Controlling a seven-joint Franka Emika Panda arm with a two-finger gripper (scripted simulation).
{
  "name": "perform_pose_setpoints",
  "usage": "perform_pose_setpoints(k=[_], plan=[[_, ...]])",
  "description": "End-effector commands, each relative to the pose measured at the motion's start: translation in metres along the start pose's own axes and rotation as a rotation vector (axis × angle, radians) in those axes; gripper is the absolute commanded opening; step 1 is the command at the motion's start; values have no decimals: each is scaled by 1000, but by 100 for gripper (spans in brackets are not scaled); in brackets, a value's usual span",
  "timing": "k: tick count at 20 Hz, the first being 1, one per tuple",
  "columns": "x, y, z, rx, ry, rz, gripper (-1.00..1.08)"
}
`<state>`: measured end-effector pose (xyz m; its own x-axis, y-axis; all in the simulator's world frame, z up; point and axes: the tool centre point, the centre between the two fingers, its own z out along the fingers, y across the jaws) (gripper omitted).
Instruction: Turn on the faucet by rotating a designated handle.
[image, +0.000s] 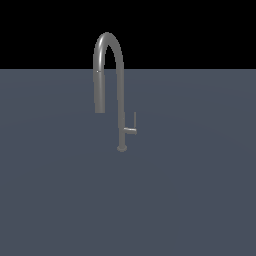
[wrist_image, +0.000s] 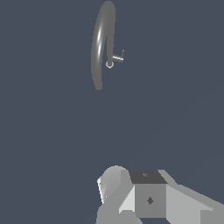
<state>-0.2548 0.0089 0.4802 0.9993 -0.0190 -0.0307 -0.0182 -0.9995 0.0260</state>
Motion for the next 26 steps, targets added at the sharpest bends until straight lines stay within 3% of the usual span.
perform_pose_setpoints(k=[1,7,13,19,26], plan=[[0,0,0,0,0,0,-100],[5,0,1,15,-12,15,-100],[21,-1,5,61,-48,61,-100],[47,-1,13,141,-111,139,-100],[88,3,29,269,-211,266,-100]])
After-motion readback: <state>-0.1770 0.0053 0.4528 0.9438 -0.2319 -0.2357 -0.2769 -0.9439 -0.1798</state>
